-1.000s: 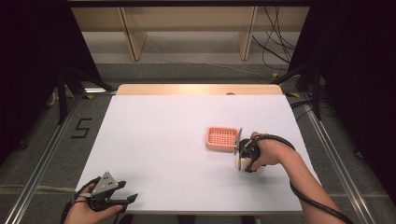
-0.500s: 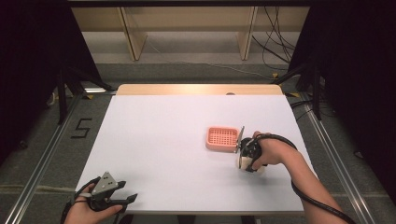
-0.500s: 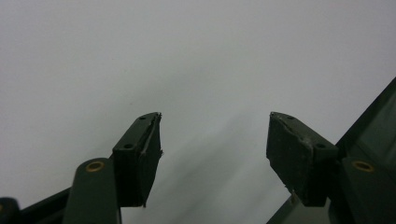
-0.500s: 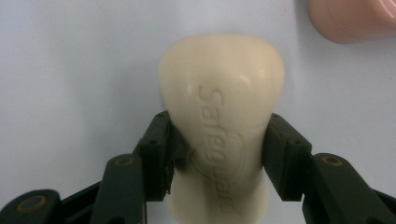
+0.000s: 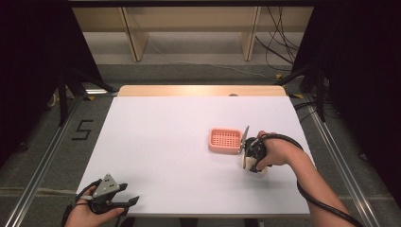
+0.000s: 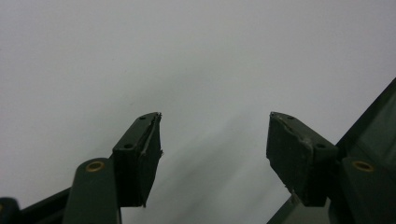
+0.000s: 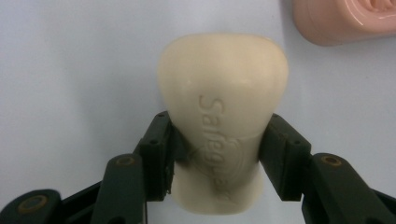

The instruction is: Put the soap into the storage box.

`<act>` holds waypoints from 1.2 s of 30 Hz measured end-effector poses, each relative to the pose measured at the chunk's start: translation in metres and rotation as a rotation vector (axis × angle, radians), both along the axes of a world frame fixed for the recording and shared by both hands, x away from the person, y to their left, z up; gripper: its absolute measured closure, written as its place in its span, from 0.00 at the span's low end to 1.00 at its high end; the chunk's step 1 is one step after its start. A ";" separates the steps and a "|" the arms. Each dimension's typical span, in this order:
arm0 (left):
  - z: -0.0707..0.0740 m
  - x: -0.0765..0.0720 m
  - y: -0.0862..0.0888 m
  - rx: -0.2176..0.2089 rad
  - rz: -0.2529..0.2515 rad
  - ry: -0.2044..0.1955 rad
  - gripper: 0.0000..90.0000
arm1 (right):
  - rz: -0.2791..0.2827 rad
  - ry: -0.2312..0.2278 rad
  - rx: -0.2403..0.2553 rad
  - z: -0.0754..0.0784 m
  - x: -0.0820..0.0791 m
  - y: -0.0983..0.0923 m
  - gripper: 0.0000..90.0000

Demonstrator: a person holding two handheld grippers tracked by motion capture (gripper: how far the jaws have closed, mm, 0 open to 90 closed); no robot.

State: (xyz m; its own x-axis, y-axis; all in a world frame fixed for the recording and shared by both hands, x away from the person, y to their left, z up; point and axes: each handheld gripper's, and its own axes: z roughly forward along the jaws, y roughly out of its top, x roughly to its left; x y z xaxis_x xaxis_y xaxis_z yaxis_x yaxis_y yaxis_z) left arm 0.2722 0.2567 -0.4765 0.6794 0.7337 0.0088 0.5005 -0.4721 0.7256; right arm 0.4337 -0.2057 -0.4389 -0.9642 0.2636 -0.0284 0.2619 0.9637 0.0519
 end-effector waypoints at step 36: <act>0.000 -0.001 -0.001 -0.022 0.009 0.003 0.39 | 0.025 -0.058 -0.051 0.030 0.009 0.000 0.56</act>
State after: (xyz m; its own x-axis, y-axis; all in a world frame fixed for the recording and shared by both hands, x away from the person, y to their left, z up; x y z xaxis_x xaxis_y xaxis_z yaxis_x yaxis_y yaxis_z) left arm 0.2711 0.2552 -0.4765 0.6724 0.7401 -0.0099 0.5074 -0.4512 0.7342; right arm 0.4425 -0.2062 -0.4092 -0.9669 0.2359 -0.0972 0.2354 0.9717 0.0173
